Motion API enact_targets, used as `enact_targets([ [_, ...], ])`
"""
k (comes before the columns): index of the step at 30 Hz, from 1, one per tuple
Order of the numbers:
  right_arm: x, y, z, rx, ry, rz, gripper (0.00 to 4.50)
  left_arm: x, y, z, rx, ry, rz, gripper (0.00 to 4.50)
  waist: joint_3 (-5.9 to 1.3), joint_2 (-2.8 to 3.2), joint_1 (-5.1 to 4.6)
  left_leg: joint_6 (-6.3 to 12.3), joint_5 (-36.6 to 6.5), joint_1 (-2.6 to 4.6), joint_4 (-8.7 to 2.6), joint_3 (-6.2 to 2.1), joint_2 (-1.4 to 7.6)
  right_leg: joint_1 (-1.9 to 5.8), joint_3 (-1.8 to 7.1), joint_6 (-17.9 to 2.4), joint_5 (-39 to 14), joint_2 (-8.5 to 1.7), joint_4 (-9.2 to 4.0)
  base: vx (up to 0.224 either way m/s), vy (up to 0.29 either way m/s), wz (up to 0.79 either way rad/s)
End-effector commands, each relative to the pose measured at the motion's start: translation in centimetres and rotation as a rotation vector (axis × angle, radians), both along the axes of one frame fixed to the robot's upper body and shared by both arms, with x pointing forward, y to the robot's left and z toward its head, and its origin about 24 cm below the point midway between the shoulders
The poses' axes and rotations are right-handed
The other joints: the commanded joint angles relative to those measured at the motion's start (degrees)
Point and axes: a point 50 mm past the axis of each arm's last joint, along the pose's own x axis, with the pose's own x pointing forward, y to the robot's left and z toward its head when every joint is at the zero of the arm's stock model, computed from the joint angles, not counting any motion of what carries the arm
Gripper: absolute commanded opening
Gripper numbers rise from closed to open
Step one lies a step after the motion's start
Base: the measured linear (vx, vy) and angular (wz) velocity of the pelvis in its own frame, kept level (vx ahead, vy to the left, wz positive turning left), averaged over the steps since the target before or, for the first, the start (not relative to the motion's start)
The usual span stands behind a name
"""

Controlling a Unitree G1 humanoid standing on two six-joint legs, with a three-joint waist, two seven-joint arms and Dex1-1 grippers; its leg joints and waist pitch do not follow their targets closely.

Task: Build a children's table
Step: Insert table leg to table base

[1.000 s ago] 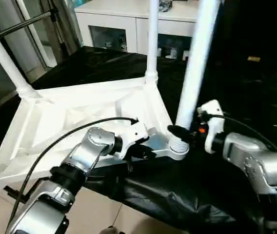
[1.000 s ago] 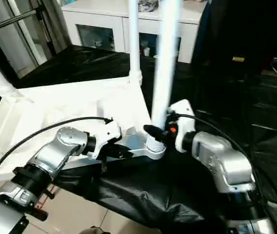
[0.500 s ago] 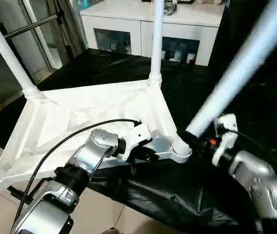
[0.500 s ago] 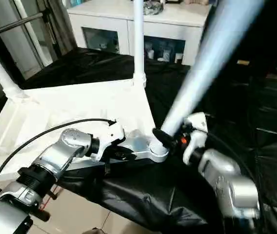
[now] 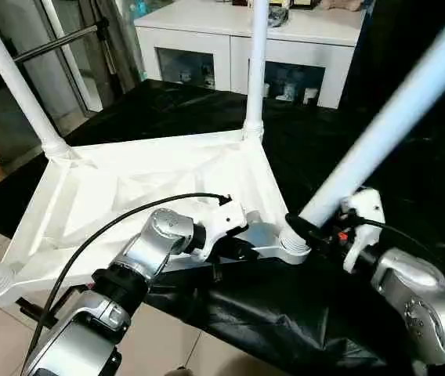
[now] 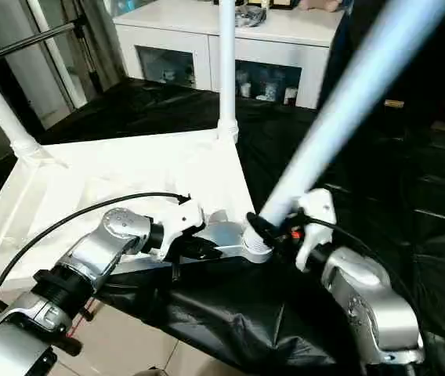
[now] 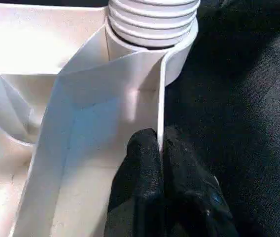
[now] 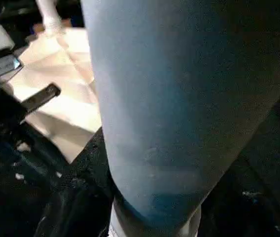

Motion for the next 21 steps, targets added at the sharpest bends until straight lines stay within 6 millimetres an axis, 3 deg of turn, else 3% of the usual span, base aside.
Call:
enact_targets([
  [1,-0.7,0.0,-2.3,-0.071,0.142,0.031,1.90,0.9,0.4,1.4,-0.060,-0.064,0.049,0.00,-2.30,-1.87,-0.36,1.90,-13.57,0.40,-4.57,-1.55,3.18,1.69,3.07,-4.65,-25.67,-5.47,-6.24,0.000,0.000,0.00],
  [10,0.0,1.0,-2.3,-0.117,0.184,0.182,1.90,0.4,0.5,1.6,-0.061,-0.059,0.000,0.00,-2.15,-2.12,-0.43,1.80,-13.93,0.52,-4.67,-1.57,3.35,1.51,3.16,-4.69,-26.66,-5.61,-6.35,0.000,0.000,0.00],
  [14,0.4,1.3,-2.6,-0.123,0.205,0.251,1.90,0.3,0.5,1.8,-0.056,-0.060,-0.029,0.00,-2.21,-2.31,-0.42,2.09,-13.14,0.43,-4.65,-1.54,3.36,1.68,3.13,-5.55,-25.15,-5.66,-6.07,0.000,0.000,0.00],
  [21,0.4,1.0,-3.1,-0.136,0.220,0.318,1.90,0.0,0.7,2.3,-0.050,-0.066,-0.073,0.00,-2.02,-2.07,-0.54,2.09,-13.39,0.35,-4.80,-1.61,3.63,1.77,3.21,-7.16,-22.28,-5.68,-5.83,0.000,0.000,0.00],
])
